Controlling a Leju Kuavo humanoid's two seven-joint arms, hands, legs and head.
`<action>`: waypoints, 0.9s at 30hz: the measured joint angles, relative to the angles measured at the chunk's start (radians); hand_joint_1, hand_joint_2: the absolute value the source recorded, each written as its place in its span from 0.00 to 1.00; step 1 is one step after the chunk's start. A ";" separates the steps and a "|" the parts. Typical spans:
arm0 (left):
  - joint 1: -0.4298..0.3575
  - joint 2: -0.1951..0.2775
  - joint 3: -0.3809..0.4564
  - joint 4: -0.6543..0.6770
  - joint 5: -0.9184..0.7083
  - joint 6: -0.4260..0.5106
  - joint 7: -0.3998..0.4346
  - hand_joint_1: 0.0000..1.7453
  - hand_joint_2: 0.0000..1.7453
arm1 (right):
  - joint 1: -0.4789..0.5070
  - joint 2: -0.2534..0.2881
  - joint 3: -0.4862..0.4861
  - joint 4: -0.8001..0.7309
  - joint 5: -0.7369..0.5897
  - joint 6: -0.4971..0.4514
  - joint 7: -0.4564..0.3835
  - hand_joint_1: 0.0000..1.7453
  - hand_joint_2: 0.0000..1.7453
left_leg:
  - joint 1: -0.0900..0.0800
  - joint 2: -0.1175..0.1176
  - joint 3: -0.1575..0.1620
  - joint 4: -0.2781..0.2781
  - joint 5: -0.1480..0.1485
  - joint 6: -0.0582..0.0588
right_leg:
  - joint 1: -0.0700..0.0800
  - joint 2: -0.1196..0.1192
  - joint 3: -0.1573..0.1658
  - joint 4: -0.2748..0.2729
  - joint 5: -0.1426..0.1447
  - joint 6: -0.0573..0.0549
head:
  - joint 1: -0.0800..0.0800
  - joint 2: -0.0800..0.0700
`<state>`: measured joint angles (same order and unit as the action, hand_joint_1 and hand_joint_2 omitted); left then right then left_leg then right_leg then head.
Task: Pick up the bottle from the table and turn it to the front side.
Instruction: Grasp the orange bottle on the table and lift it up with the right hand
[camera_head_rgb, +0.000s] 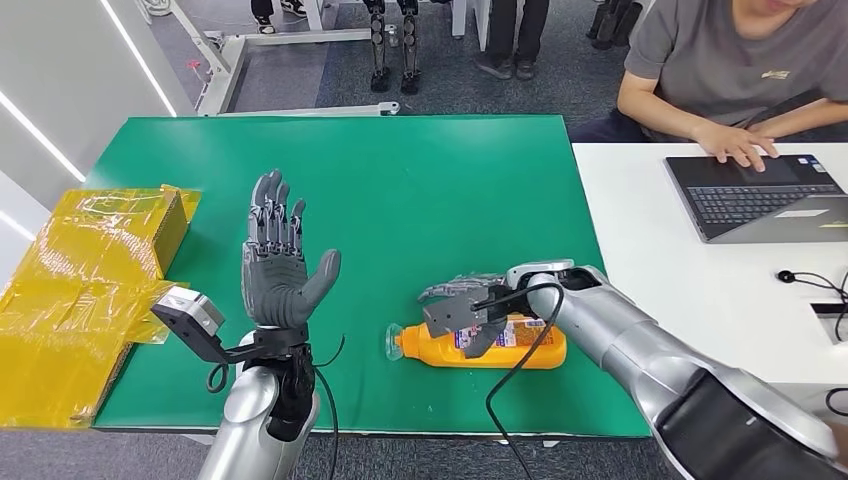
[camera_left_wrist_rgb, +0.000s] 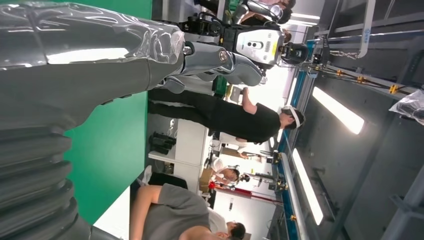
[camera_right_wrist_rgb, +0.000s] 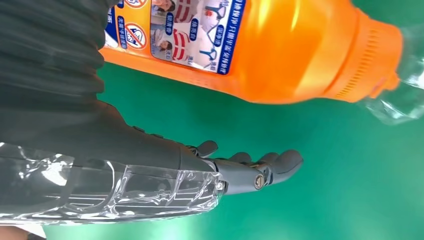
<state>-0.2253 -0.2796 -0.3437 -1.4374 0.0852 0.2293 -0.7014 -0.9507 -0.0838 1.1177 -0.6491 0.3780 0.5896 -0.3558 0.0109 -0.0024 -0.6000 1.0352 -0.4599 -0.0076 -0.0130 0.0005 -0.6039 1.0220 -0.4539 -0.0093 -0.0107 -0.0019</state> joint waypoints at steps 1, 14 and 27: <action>0.000 0.000 0.000 0.000 0.001 0.002 0.000 0.00 1.00 | -0.002 0.001 0.008 0.004 0.001 -0.001 0.005 0.00 1.00 | 0.000 0.000 0.000 0.000 0.000 0.000 | 0.000 0.000 0.000 0.000 0.000 0.000 | 0.000 0.000; 0.000 0.000 0.000 0.000 0.014 0.017 0.000 0.00 1.00 | -0.001 0.004 0.097 0.029 0.029 -0.027 0.055 0.00 1.00 | 0.000 0.000 0.000 0.000 0.000 0.000 | 0.000 0.000 0.000 0.000 0.000 0.000 | 0.000 0.000; 0.001 0.001 0.000 0.000 0.025 0.033 0.000 0.00 1.00 | 0.003 0.004 0.170 0.035 0.103 -0.149 0.131 0.00 1.00 | 0.000 0.000 0.000 0.000 0.000 0.000 | 0.000 0.000 0.000 0.000 0.000 0.000 | 0.000 0.000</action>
<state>-0.2238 -0.2785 -0.3437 -1.4374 0.1104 0.2625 -0.7015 -0.9475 -0.0797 1.2873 -0.6141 0.4809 0.4406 -0.2248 0.0110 -0.0023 -0.5996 1.0352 -0.4598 -0.0075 -0.0129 0.0006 -0.6036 1.0219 -0.4539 -0.0092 -0.0107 -0.0019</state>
